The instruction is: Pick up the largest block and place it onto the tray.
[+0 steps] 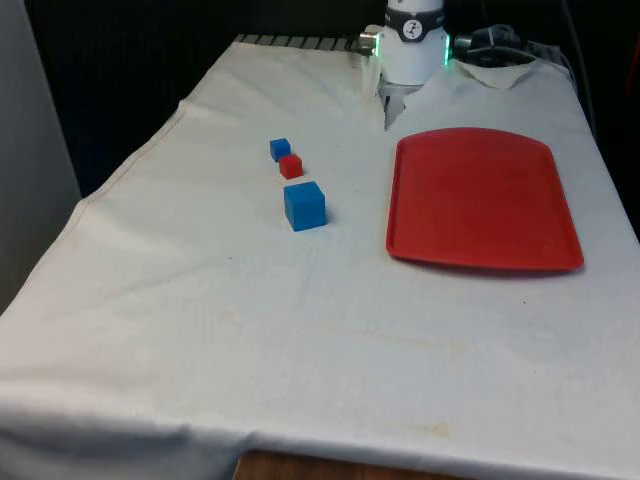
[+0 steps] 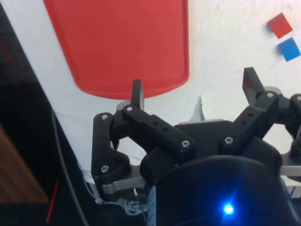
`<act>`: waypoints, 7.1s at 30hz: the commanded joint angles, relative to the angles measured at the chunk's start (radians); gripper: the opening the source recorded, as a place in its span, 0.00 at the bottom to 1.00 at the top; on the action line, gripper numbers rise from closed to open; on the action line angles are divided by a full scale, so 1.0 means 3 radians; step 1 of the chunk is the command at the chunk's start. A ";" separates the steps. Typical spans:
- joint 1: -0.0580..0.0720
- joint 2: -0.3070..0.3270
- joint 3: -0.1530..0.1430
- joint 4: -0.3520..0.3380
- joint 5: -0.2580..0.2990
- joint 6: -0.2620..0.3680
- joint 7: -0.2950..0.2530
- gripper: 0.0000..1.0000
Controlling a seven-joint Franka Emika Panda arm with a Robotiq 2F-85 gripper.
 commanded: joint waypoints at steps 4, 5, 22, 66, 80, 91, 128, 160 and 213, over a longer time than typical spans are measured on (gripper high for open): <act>-0.0003 0.0050 -0.0003 -0.0020 0.0000 0.0093 -0.0003 1.00; -0.0007 0.0067 -0.0010 -0.0047 -0.0003 0.0190 -0.0017 1.00; -0.0020 0.0133 -0.0190 -0.0320 0.0000 0.0663 -0.0327 1.00; -0.0067 0.0697 -0.0547 -0.0810 0.0533 0.1880 -0.1660 1.00; -0.0077 0.0910 -0.0497 -0.0957 0.0830 0.2117 -0.2180 1.00; -0.0080 0.1170 -0.0457 -0.0963 0.0983 0.2283 -0.2557 1.00; -0.0167 0.1850 -0.0440 -0.0833 0.1537 0.2527 -0.3420 0.44; 0.0017 0.1520 -0.0613 -0.0867 0.1223 0.2303 -0.3087 0.00; 0.0183 0.0860 -0.0103 -0.0980 0.0723 0.1887 -0.2013 0.00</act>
